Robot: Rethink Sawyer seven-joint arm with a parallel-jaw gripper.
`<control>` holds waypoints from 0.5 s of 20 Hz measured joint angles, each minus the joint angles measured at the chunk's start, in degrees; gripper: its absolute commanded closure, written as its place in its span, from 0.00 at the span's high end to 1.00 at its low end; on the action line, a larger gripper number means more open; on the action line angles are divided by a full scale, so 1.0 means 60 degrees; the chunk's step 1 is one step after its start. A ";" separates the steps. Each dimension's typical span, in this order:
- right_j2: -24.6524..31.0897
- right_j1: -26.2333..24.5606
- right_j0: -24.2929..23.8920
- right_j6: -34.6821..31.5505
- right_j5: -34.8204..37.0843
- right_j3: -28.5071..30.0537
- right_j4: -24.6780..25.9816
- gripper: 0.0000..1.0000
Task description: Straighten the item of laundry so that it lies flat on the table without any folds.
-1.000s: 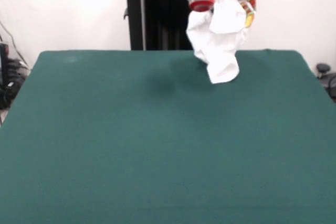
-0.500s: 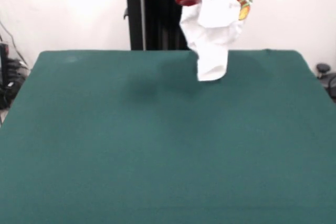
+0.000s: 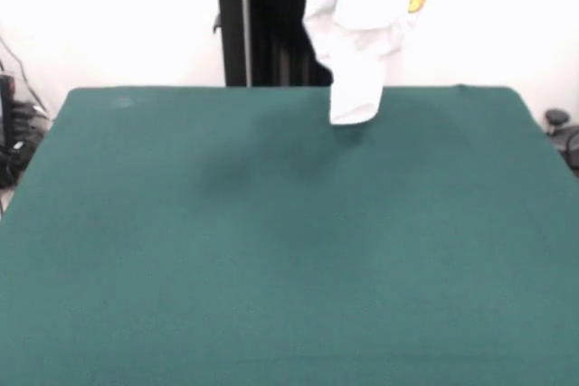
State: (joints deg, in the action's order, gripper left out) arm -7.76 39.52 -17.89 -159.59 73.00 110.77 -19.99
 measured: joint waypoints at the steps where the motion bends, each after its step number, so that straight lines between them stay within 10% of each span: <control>1: 0.0001 -0.0292 -0.0102 0.0000 -0.0049 -0.0311 0.0070 0.00; 10: 0.0006 -0.3118 -0.0854 0.0000 -0.2486 -0.2574 0.0667 0.00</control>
State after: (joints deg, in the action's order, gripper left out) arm -7.73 20.81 -23.01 -159.59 58.08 95.33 -15.99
